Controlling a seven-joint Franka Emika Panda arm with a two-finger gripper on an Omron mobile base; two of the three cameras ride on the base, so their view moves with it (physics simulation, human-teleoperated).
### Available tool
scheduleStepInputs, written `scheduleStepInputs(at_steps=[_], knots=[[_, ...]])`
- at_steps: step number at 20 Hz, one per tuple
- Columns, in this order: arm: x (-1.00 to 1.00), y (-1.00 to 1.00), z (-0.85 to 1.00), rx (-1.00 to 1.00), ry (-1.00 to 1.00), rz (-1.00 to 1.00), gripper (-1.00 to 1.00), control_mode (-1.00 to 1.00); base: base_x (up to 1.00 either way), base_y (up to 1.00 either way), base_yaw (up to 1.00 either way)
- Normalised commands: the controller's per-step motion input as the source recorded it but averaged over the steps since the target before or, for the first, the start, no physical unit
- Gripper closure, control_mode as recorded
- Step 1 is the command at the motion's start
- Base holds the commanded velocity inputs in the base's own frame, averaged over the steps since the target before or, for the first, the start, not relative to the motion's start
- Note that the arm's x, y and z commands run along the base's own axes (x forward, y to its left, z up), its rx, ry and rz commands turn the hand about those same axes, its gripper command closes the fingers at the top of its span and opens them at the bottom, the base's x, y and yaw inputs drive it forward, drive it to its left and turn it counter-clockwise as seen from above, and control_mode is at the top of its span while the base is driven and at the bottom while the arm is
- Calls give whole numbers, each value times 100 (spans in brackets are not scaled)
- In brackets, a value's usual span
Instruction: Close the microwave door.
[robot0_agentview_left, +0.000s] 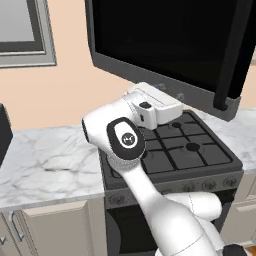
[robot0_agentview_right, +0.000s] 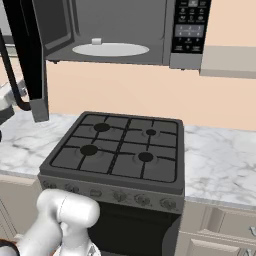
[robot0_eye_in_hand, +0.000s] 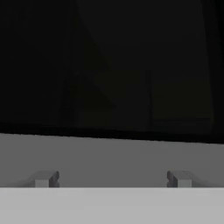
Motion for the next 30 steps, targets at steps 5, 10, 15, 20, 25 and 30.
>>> scheduleStepInputs(at_steps=[5,10,15,20,25,30], knots=[[62,-6,14,14,0,46,-100,-100,0,0,0],[53,0,24,11,0,44,-100,-100,0,0,0],[75,0,1,9,0,40,-100,-100,0,0,0],[77,0,1,5,0,36,-100,-100,0,0,0],[65,0,6,1,1,33,-100,-100,0,0,0],[52,2,12,0,9,17,-100,-100,0,0,0]])
